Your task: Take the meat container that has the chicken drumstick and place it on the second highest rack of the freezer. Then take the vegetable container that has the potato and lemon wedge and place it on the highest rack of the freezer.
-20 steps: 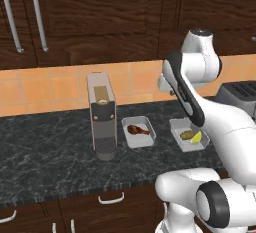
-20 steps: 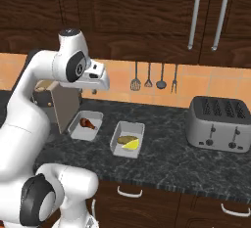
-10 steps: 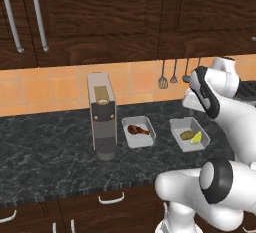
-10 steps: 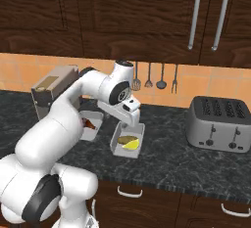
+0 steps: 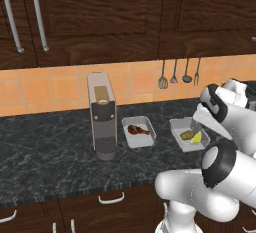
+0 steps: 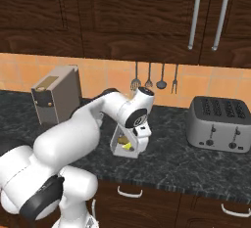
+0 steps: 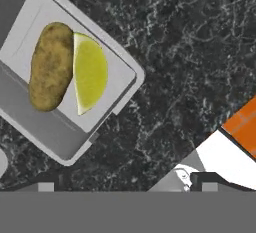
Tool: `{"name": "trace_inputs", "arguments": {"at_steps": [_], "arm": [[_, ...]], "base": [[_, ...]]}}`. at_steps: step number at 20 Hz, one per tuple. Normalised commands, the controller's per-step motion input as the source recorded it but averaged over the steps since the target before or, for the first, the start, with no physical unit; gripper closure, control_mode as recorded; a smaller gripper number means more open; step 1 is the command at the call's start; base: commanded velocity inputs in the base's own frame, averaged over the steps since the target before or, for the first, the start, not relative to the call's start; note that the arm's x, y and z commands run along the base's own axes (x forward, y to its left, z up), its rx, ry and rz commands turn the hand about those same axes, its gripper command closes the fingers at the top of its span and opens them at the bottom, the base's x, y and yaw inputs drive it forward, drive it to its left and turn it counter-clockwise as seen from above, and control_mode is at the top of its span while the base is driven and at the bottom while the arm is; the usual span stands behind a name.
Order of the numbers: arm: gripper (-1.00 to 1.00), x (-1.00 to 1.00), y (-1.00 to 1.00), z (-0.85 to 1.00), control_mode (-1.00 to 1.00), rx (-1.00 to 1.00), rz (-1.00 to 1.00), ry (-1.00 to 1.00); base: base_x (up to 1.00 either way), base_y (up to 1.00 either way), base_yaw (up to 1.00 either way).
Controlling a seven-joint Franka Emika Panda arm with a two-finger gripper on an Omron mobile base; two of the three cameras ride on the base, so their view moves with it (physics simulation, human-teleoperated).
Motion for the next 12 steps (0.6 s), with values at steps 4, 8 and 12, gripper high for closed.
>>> {"name": "trace_inputs", "arguments": {"at_steps": [4,8,12], "arm": [[-1.0,0.1,0.45,-0.41,-1.0,-0.02,-0.11,0.16],[-1.0,0.17,0.01,-0.34,-1.0,0.0,-0.08,0.11],[-1.0,0.5,-0.03,-0.27,-1.0,0.0,-0.15,0.01]], "base": [[0.0,0.0,0.0],[0.0,0.0,0.0],[0.0,0.0,0.0]]}}
